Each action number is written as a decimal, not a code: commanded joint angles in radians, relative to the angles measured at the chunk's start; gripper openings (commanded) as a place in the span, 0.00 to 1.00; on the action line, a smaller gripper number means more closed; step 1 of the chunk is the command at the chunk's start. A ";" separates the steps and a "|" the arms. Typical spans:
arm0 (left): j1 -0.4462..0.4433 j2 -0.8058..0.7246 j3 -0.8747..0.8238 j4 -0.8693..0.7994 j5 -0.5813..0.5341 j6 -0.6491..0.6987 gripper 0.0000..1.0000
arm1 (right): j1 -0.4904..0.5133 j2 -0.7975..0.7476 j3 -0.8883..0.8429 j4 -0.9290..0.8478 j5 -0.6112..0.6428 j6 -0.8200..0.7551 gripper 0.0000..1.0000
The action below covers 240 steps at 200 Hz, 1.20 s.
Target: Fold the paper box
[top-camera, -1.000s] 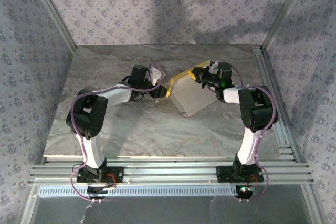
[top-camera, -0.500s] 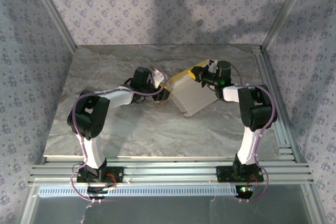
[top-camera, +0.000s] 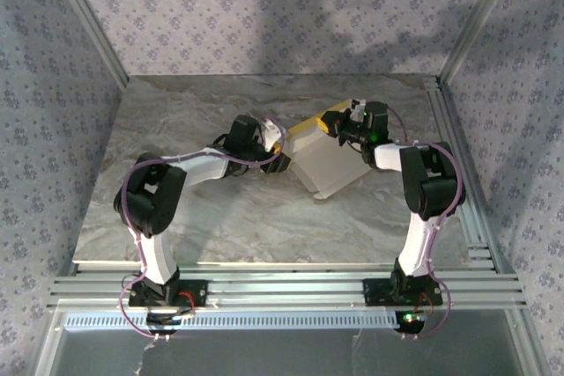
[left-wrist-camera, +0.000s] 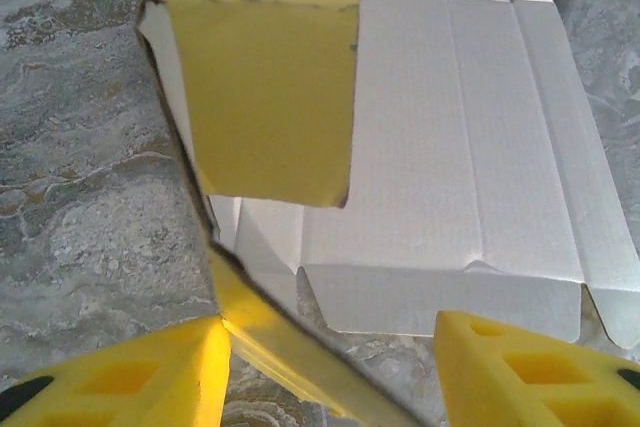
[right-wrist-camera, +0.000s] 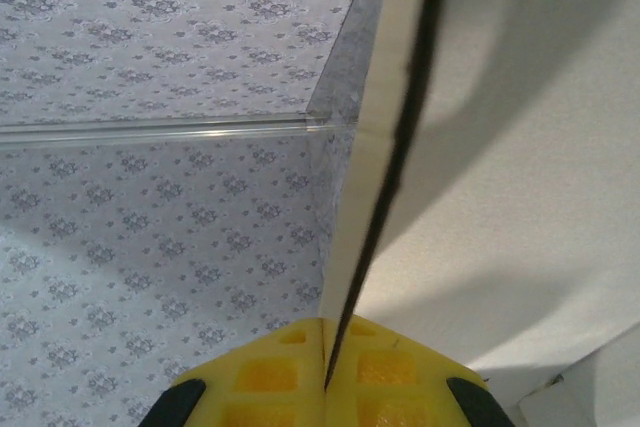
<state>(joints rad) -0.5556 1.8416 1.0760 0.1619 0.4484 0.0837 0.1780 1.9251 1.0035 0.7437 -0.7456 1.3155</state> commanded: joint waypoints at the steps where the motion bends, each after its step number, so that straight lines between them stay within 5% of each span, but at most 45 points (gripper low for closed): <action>1: -0.014 -0.032 0.004 0.037 0.024 -0.032 0.52 | 0.006 0.015 0.001 -0.097 -0.013 -0.049 0.00; 22: -0.012 -0.042 -0.006 0.062 0.057 -0.057 0.51 | 0.002 0.017 0.002 -0.101 -0.019 -0.057 0.00; 79: 0.030 -0.182 -0.074 -0.015 0.157 0.029 0.65 | -0.017 0.016 0.010 -0.101 -0.048 -0.054 0.00; 115: 0.153 -0.274 -0.177 0.078 0.162 -0.103 0.48 | -0.018 0.009 0.012 -0.106 -0.050 -0.057 0.00; 141: 0.160 -0.191 -0.121 -0.019 0.104 -0.080 0.37 | -0.017 0.014 0.010 -0.087 -0.057 -0.055 0.00; 240: 0.069 -0.017 0.026 -0.053 0.116 0.055 0.44 | -0.019 0.006 0.005 -0.076 -0.075 -0.055 0.00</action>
<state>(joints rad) -0.4679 1.8084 1.0714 0.1062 0.5461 0.0891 0.1646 1.9251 1.0111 0.7208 -0.8021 1.2926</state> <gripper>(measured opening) 0.430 0.040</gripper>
